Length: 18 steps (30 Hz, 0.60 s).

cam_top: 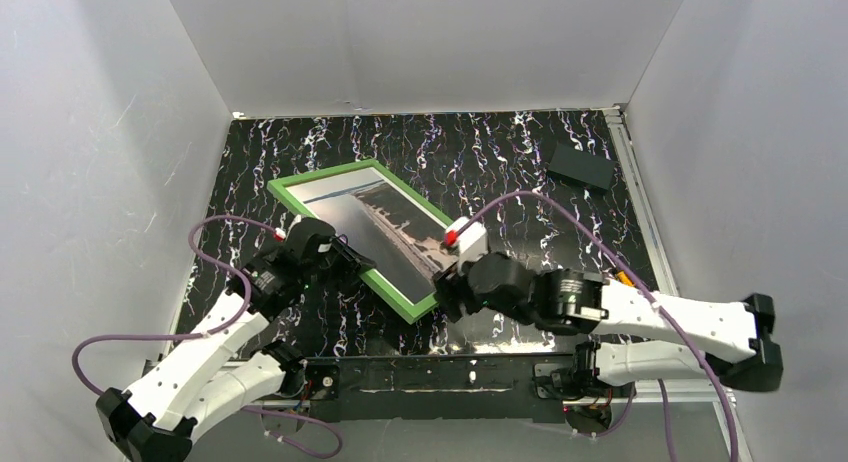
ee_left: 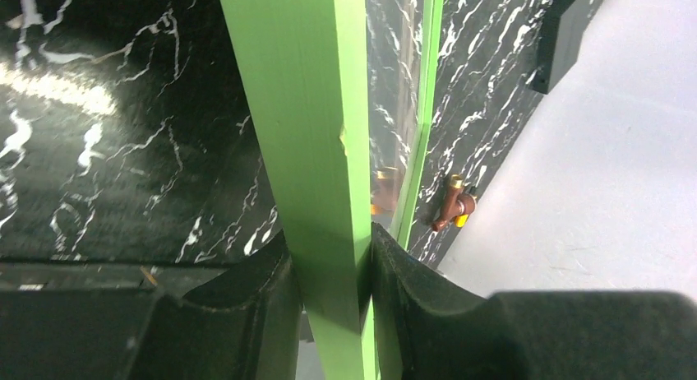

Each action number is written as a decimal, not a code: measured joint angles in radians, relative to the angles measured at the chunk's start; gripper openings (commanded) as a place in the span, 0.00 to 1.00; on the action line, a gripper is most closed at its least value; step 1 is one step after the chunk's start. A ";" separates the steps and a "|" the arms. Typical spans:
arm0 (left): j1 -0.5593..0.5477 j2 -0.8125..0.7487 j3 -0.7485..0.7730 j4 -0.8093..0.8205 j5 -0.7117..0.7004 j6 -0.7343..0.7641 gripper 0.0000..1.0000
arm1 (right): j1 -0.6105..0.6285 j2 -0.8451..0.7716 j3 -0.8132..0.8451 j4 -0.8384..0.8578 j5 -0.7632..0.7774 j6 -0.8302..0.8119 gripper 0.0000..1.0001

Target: Take the photo out of the frame

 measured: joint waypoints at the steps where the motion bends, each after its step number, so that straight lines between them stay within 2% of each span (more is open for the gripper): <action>1: 0.000 0.012 0.038 -0.049 -0.005 0.000 0.00 | 0.060 0.030 0.034 0.004 0.049 -0.040 0.79; 5: 0.000 0.055 0.148 -0.201 -0.017 -0.002 0.00 | 0.227 0.183 0.127 0.029 0.190 -0.177 0.79; 12: 0.002 0.115 0.258 -0.382 -0.044 0.003 0.00 | 0.297 0.372 0.269 0.039 0.302 -0.338 0.79; 18: 0.002 0.122 0.308 -0.451 -0.056 0.037 0.00 | 0.391 0.396 0.344 0.030 0.343 -0.402 0.79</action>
